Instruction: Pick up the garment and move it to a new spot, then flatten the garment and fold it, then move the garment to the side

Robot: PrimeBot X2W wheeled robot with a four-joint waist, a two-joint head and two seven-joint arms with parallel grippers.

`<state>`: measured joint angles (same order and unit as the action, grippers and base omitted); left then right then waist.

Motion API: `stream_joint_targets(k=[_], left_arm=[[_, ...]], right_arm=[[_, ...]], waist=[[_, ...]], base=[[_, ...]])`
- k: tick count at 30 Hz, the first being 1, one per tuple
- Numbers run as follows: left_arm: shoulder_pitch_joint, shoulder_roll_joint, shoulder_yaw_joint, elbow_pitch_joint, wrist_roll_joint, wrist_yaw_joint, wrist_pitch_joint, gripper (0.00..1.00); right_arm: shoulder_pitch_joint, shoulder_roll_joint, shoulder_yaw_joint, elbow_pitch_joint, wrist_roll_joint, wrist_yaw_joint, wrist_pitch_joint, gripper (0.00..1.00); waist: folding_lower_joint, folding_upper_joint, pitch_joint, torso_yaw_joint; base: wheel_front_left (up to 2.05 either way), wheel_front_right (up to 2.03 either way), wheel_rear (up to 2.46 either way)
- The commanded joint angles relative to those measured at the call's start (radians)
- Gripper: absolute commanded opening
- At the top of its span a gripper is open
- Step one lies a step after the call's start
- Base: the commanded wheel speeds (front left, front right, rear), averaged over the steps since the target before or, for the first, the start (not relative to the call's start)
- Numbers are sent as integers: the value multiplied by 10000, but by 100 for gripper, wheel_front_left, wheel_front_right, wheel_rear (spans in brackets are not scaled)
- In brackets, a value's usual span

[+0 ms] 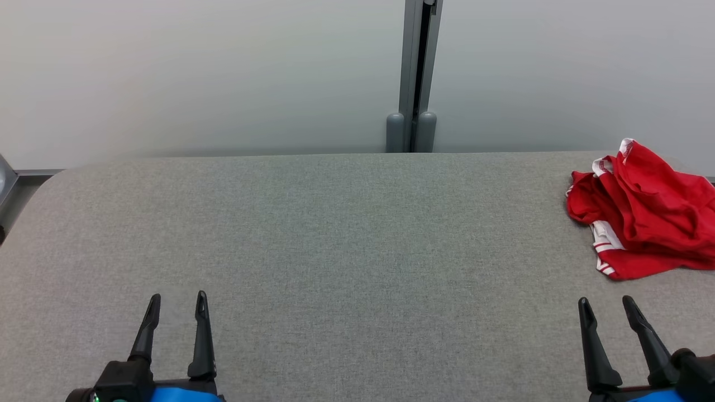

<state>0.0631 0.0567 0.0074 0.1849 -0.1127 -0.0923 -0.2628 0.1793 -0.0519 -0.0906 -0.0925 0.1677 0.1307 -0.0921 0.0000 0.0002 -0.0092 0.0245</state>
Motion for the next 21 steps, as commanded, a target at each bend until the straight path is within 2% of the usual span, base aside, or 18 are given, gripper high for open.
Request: stream_joint_targets(k=[1, 5, 21], left_arm=[[0, 0, 0, 2, 9, 36, 0, 0], [76, -44, 53, 327, -134, 32, 92, 0], [-325, -46, 277, 371, -3281, -58, 879, 0]], right_arm=[[-1, 0, -6, 19, 8, 0, 0, 0], [-6, 25, 40, 314, 146, 0, 21, 0], [-635, -125, 152, 947, 3337, 0, 318, 0]], waist=[[0, -2, -5, 3], [0, -2, -4, 2], [0, -2, 12, -30]], base=[[0, 0, 0], [0, 0, 0], [0, 0, 0]])
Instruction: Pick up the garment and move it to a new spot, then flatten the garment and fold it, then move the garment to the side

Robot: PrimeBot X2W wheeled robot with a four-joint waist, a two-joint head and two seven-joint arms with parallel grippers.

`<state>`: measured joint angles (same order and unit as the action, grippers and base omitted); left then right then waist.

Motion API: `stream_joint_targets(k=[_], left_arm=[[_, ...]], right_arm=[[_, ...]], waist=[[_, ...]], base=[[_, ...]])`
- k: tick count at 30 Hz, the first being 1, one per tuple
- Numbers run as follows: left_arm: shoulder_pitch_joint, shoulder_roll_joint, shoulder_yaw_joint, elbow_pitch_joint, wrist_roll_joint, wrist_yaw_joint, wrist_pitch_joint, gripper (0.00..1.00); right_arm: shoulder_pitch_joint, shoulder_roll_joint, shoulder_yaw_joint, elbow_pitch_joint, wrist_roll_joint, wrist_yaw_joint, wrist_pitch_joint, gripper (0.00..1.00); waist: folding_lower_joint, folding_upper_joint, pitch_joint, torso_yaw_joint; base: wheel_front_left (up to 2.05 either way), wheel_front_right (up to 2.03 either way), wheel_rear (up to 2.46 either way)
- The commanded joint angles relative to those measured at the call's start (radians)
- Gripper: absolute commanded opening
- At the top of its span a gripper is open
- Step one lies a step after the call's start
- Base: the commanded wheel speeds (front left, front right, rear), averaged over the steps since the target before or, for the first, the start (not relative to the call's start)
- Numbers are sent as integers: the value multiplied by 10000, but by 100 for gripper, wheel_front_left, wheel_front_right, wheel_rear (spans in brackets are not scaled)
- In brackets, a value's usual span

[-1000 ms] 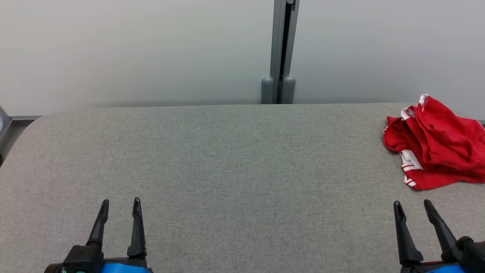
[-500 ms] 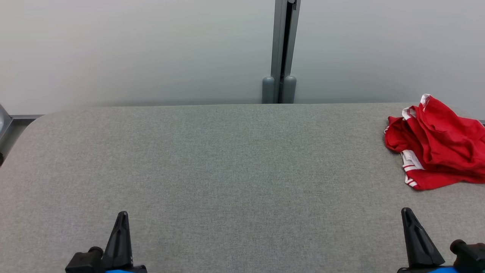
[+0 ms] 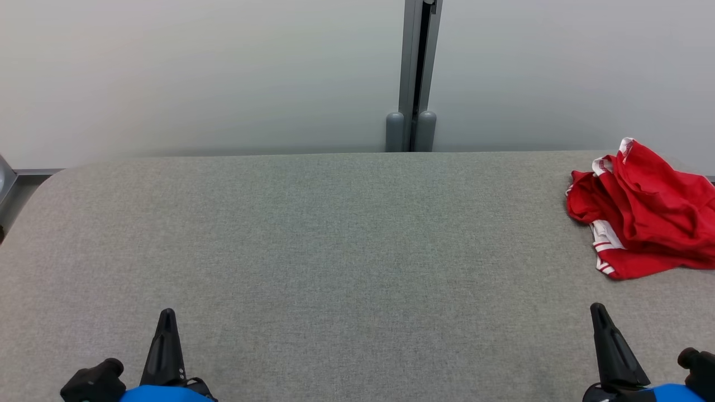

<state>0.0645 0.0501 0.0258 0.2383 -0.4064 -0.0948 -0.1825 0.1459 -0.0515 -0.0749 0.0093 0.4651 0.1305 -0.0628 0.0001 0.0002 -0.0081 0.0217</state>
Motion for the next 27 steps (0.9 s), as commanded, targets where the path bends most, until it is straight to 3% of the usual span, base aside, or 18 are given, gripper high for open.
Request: stream_joint_targets(k=[1, 27], left_arm=[[-357, 19, 103, -162, -521, -39, 117, 0], [-854, 15, 358, -107, -4343, -152, 1050, 0]], right_arm=[[-337, -136, 0, -35, 541, 2, 43, 0], [-1088, -230, 57, 741, 4320, 3, 465, 0]], waist=[[-1, -2, 2, -4], [-1, -2, 28, -54]], base=[[0, 0, 0], [0, 0, 0]])
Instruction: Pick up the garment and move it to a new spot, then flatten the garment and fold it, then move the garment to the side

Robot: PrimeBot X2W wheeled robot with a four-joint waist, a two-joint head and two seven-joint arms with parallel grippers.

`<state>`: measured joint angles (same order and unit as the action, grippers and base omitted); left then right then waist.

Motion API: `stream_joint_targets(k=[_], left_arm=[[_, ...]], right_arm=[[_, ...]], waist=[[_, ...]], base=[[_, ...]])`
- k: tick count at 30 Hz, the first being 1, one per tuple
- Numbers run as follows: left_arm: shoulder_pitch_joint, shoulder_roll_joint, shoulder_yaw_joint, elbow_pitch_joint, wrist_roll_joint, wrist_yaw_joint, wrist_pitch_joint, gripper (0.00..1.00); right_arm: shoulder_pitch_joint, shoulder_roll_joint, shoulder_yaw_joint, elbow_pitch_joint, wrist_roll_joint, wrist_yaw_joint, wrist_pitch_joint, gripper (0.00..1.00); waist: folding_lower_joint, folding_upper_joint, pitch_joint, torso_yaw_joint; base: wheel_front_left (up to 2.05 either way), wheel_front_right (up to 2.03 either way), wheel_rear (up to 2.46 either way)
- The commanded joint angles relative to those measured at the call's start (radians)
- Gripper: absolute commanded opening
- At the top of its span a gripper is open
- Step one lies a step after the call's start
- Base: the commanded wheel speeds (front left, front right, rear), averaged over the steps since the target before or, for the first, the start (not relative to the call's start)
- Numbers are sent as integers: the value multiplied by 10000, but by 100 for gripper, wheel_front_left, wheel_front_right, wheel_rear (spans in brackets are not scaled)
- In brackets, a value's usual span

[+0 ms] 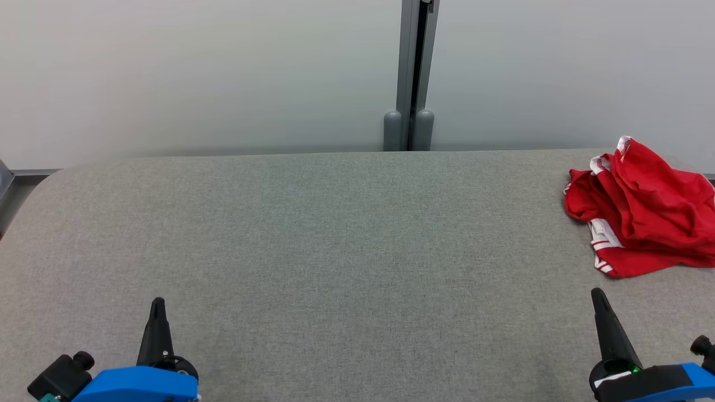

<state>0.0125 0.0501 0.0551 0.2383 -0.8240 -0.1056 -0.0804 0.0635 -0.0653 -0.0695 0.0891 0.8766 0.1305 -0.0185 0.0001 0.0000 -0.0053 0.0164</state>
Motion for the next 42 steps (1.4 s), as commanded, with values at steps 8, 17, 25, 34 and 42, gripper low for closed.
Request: stream_joint_targets(k=[8, 17, 25, 34, 42], left_arm=[[-461, 13, 144, -85, -1198, -81, 288, 0], [-601, 12, 220, -59, -2375, -118, 589, 0], [-717, 11, 279, -40, -3234, -137, 812, 0], [-836, 9, 352, -20, -4141, -172, 1035, 0], [-911, 8, 412, -2, -4890, -202, 1224, 0]], right_arm=[[-466, -106, 0, 149, 1200, 3, 157, 0], [-701, -113, -16, 392, 2341, 4, 312, 0], [-881, -113, -34, 578, 3175, 4, 439, 0], [-1054, -110, -59, 762, 4039, 5, 558, 0], [-1184, -102, -85, 925, 4745, 5, 674, 0]], waist=[[0, 0, 9, -16], [0, 0, 19, -36], [0, 0, 27, -52], [-1, 0, 36, -70], [-1, 0, 44, -86]], base=[[0, 0, 0], [0, 0, 0], [0, 0, 0], [0, 0, 0], [0, 0, 0]])
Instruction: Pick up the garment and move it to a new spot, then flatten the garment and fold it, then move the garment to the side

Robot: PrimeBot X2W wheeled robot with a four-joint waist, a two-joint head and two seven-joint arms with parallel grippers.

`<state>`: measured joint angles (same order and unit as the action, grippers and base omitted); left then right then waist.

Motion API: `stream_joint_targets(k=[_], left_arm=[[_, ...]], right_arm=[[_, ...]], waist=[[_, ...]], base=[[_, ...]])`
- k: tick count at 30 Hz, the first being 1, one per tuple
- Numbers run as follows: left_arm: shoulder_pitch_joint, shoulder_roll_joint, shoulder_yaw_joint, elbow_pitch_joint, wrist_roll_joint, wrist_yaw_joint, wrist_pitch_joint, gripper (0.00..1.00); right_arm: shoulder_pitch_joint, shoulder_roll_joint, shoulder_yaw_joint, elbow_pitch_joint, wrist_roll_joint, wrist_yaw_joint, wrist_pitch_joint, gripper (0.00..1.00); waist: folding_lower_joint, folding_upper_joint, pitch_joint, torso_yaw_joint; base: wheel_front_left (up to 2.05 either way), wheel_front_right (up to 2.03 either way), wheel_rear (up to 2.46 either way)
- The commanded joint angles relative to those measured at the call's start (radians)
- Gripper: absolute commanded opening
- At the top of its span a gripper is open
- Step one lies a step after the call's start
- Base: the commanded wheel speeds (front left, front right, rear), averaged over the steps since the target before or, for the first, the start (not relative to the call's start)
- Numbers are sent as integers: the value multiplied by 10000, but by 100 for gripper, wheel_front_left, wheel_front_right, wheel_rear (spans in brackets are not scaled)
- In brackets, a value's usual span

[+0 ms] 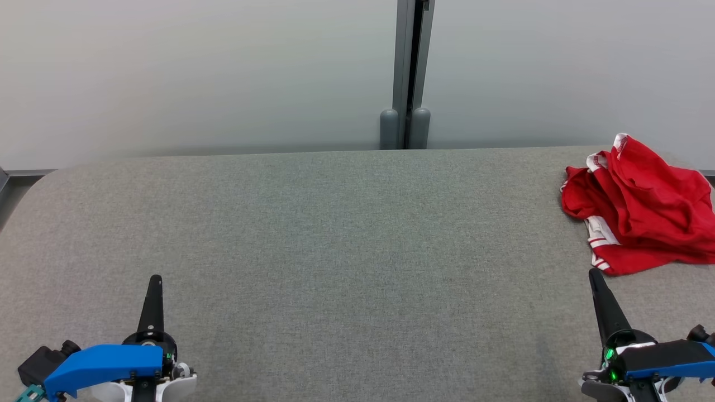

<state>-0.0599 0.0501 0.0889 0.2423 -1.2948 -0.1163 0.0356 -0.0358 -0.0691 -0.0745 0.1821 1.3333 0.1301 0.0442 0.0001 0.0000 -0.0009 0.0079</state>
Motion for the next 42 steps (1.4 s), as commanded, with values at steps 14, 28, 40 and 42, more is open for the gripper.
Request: stream_joint_targets(k=[14, 28, 40, 42], left_arm=[[-341, 4, 160, -13, -1375, -110, 356, 0], [-478, 2, 215, 16, -2439, -159, 627, 0], [-559, 0, 273, 38, -3209, -189, 822, 0], [-547, 0, 273, 39, -3188, -189, 828, 0]], right_arm=[[-437, -44, -80, 248, 1313, 10, 233, 0], [-654, -17, -125, 476, 2317, 10, 402, 0], [-776, 6, -156, 647, 3037, 11, 516, 0], [-783, 13, -164, 644, 3011, 11, 510, 0]], waist=[[-1, 0, 15, -29], [-1, 0, 29, -57], [-1, 0, 40, -79], [-1, 0, 41, -80]], base=[[0, 0, 0], [0, 0, 0], [0, 0, 0], [0, 0, 0]])
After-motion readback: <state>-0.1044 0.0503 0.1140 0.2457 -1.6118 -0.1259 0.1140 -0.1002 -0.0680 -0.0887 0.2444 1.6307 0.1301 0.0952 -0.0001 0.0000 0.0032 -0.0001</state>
